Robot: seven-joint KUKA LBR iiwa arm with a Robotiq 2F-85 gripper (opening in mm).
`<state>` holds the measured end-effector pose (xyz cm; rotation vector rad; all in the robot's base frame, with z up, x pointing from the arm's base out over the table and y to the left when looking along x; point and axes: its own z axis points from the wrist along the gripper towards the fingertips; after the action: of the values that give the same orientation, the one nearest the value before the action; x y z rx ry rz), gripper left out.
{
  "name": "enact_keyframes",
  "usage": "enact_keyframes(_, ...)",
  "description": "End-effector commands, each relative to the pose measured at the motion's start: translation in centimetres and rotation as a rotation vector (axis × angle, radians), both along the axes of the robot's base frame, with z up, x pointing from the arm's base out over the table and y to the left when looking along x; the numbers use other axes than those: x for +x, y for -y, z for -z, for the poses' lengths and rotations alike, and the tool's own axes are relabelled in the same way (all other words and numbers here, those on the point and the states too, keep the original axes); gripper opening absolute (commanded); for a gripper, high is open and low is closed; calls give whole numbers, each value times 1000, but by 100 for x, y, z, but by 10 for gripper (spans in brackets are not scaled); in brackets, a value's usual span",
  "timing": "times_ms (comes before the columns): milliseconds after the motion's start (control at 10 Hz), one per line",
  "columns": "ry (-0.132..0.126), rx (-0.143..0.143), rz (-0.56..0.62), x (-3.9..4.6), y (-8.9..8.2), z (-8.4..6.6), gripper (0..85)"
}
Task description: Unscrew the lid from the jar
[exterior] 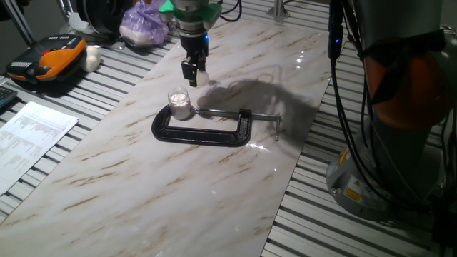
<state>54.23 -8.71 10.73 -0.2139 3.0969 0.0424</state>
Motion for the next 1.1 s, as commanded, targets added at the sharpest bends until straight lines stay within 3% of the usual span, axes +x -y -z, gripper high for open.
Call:
enact_keyframes(0, 0, 0, -6, 2, 19, 26, 0)
enact_keyframes(200, 0, -13, -22, 4, 45, 59, 0)
enact_keyframes(300, -12, -27, -40, 6, 52, 69, 0)
enact_keyframes(500, -28, -24, -58, -6, 72, 83, 0)
enact_keyframes(700, -13, 4, -46, -32, 131, 138, 0)
enact_keyframes(800, 11, 21, -40, -20, 151, 181, 0)
enact_keyframes(1000, 40, 15, -46, 16, 190, 286, 0)
